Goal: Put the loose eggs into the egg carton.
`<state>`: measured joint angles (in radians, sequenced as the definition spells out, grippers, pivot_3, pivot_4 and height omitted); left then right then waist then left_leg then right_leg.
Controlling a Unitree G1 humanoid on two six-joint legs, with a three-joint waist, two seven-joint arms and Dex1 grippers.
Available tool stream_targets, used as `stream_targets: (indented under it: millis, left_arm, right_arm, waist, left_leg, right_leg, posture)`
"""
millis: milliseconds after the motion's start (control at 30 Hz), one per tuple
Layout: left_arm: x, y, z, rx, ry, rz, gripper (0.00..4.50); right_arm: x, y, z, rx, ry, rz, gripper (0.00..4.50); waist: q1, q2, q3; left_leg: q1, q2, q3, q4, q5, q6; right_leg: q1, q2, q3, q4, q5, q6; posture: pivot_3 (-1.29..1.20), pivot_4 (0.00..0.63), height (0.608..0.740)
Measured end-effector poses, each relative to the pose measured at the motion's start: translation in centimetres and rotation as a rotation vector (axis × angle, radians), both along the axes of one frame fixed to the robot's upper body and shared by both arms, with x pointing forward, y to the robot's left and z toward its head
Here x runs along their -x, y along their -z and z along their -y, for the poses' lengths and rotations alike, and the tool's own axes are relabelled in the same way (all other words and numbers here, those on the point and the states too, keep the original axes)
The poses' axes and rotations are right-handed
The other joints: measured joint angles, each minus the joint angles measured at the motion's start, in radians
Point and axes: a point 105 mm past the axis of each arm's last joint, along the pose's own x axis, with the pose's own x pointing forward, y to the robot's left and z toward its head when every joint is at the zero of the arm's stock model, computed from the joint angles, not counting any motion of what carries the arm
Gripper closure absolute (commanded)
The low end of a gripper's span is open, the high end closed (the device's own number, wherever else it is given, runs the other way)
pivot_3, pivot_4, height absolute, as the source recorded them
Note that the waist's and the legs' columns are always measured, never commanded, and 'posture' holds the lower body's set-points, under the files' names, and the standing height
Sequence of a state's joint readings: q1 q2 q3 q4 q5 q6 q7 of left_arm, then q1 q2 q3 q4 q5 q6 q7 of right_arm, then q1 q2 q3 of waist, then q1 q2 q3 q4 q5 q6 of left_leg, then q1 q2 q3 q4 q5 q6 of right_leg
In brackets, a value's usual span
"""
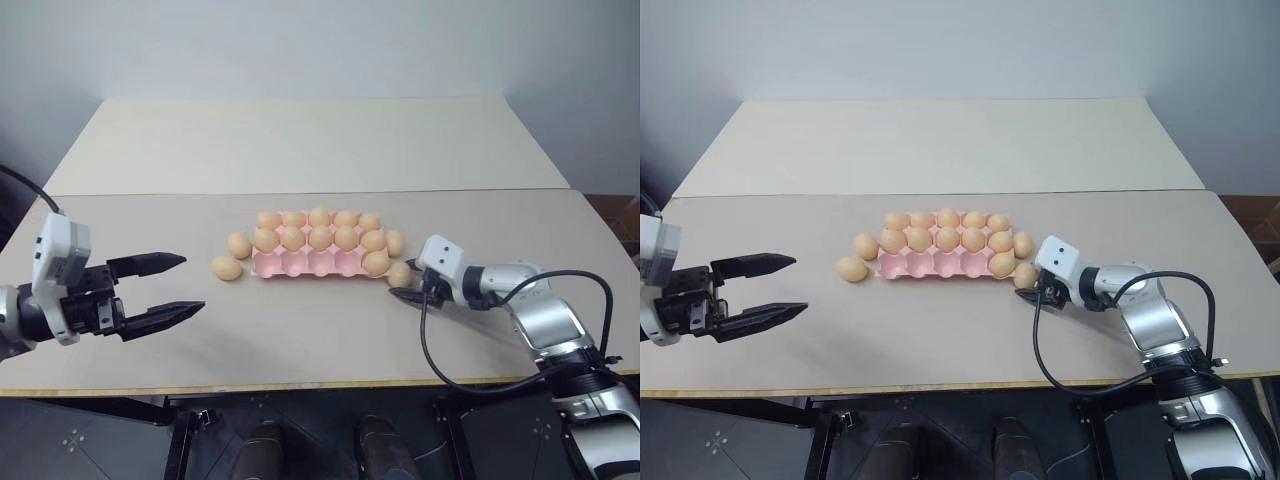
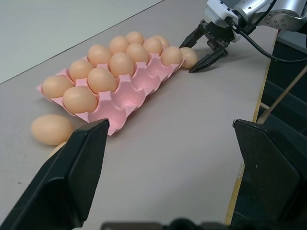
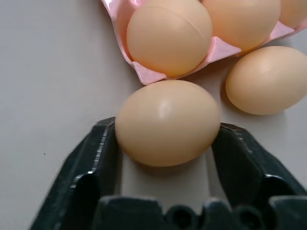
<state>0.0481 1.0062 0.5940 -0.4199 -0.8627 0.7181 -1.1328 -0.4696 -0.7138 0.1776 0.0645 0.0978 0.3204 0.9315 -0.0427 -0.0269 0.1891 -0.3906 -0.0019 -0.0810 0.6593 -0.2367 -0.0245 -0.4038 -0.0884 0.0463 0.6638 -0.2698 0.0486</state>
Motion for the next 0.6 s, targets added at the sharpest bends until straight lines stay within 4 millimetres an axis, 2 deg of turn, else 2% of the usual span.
stream_targets:
  millis: [200,300,400,467,533,600]
  left_arm:
    - [0.1,0.2,0.0,-0.005,0.008,-0.003,0.0]
    - [0.1,0.2,0.1,0.001,0.01,0.006,0.0]
    - [-0.2,-0.1,0.3,0.012,0.01,0.022,0.0]
    - [-0.4,-0.2,0.5,0.016,0.016,0.026,0.0]
    - [-0.5,-0.2,0.7,0.019,0.026,0.03,0.0]
    - [-0.6,-0.2,0.8,0.022,0.03,0.029,0.0]
  right_arm:
    - [2.3,-1.3,1.9,0.003,0.034,0.005,2.01]
    - [3.2,-3.3,2.2,0.004,0.028,0.041,2.01]
    - [3.2,-6.0,0.7,-0.029,-0.019,0.115,2.01]
    - [2.7,-7.6,-1.1,-0.071,-0.056,0.157,2.01]
    - [2.3,-8.3,-3.7,-0.102,-0.114,0.175,2.01]
    - [2.1,-8.0,-5.9,-0.113,-0.16,0.162,2.01]
  waist:
    - [0.005,0.0,0.0]
    - [0.001,0.0,0.0]
    - [-0.008,0.0,0.0]
    - [-0.012,0.0,0.0]
    - [-0.013,0.0,0.0]
    - [-0.01,0.0,0.0]
  left_leg:
    - [0.0,0.0,0.0,0.0,0.0,0.0]
    - [0.001,0.0,0.0,0.0,0.0,0.0]
    - [0.002,0.002,0.0,0.0,0.0,0.0]
    - [0.002,0.003,0.0,0.0,0.0,0.0]
    - [0.002,0.003,0.0,0.0,0.0,0.0]
    - [0.0,0.002,0.0,0.0,0.0,0.0]
  right_leg:
    - [0.0,0.0,0.0,0.0,0.0,0.0]
    - [0.001,0.0,0.0,0.0,0.0,0.0]
    - [0.001,0.002,0.001,0.001,0.0,-0.001]
    - [0.001,0.003,0.001,0.001,0.001,-0.001]
    - [0.0,0.003,0.001,0.0,0.001,-0.001]
    - [-0.001,0.003,0.001,0.0,0.001,-0.001]
  posture:
    - [0.0,0.15,0.74]
    - [0.0,0.15,0.74]
    - [0.0,0.15,0.74]
    - [0.0,0.15,0.74]
    - [0.0,0.15,0.74]
    - [0.0,0.15,0.74]
